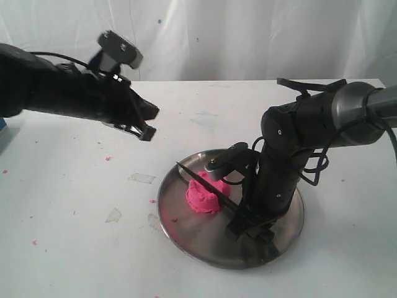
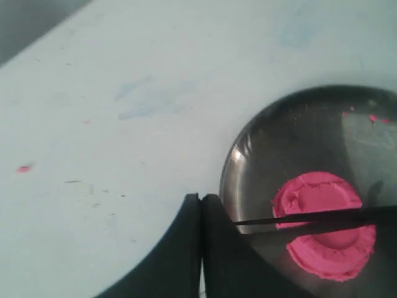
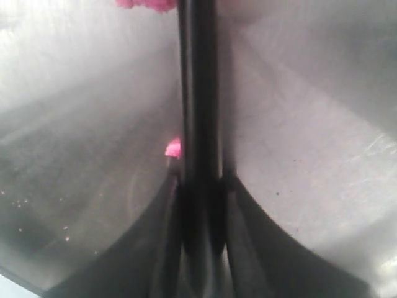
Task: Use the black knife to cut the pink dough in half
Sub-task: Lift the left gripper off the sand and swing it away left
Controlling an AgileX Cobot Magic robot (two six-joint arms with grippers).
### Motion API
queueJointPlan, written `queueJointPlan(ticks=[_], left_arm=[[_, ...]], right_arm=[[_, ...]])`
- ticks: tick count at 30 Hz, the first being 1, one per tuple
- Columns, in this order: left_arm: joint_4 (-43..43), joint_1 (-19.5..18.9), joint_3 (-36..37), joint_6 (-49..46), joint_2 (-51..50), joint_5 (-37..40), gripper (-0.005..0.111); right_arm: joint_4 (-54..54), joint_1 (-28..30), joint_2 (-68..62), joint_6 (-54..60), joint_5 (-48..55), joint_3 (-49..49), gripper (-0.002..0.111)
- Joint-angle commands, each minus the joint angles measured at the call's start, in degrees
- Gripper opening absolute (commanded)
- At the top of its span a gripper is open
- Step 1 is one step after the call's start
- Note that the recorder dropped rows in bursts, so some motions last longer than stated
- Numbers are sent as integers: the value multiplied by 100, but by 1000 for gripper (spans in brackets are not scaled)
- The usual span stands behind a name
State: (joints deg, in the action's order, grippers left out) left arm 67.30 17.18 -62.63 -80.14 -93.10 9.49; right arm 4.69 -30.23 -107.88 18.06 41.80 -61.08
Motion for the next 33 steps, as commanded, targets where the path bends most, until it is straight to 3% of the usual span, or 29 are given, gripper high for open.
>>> queueJointPlan(ticks=[1,9,17,24,33], left_arm=[[32,-109,956,351,1536,-45,0],[-94,-109,2647,325,4182,115,0],[-931,-109,4026,349,5188,449,0],[-903,-109,4192,349,5263,-669,0],[-903,-109,4192,503,5263,-690,0]], right_arm=[[-200,2,-57,-33,15,-18,0],[-513,2,-57,-224,14,-18,0],[-1002,2,-57,-801,14,-18,0],[-1003,2,-57,-801,-14,-18,0],[-1003,2,-57,-801,-34,-18,0]])
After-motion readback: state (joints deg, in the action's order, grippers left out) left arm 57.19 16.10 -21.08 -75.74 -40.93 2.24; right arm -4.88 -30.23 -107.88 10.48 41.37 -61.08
